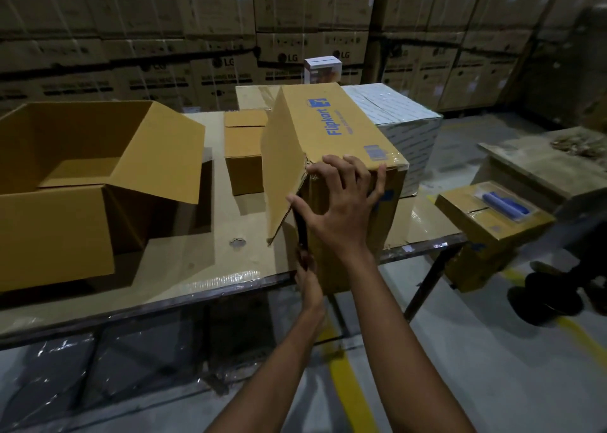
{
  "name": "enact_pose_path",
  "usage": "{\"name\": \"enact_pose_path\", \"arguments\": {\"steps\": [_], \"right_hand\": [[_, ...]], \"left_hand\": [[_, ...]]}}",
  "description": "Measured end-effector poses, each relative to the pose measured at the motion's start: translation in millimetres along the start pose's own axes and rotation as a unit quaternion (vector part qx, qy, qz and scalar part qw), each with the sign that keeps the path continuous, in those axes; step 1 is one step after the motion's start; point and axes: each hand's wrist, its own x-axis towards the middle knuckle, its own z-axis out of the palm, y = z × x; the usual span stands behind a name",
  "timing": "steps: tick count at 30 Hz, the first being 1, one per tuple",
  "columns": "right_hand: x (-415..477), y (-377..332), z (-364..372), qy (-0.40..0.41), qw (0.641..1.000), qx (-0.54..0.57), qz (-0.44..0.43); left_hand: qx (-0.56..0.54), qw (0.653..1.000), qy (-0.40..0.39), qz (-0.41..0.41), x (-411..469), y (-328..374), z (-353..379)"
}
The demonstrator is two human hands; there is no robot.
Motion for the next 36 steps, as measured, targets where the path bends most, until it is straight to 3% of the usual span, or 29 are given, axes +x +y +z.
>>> {"name": "enact_pose_path", "arguments": {"steps": [3, 6, 9, 12, 16, 21, 26, 28, 30, 33, 36], "right_hand": [[-2, -2, 4, 0.018, 1.0, 0.009, -0.021], [-1, -7, 2, 0.014, 1.0, 0.003, -0.02], [6, -6, -4, 0.02, 0.99, -0.016, 0.135], [13, 4, -8, -0.027, 0.968, 0.022, 0.248], [12, 6, -10, -0.062, 0.968, 0.017, 0.244], [3, 3, -11, -0.007, 0.976, 0.019, 0.217], [2, -5, -23, 0.069, 0.955, 0.103, 0.268], [4, 4, -30, 0.123, 0.917, 0.197, 0.323], [3, 18, -34, 0.147, 0.85, 0.308, 0.402], [-22, 34, -21, 0.102, 0.716, 0.461, 0.514], [-63, 30, 2, 0.036, 0.595, 0.53, 0.603]], "left_hand": [[0.091, 0.995, 0.004, 0.029, 3, -8, 4], [0.208, 0.973, 0.066, 0.071, 26, -28, 2], [0.277, 0.951, 0.088, 0.105, 4, 8, 8], [0.294, 0.947, 0.092, 0.089, -5, 24, 12], [0.296, 0.948, 0.08, 0.087, -9, 17, 15], [0.309, 0.941, 0.068, 0.116, -8, 14, 22], [0.34, 0.901, 0.192, 0.188, -29, 20, 21], [0.354, 0.868, 0.24, 0.252, -38, 33, 13], [0.388, 0.817, 0.275, 0.325, -42, 49, -2], [0.455, 0.724, 0.316, 0.411, -44, 68, -32], [0.515, 0.658, 0.317, 0.449, -44, 73, -72]]}}
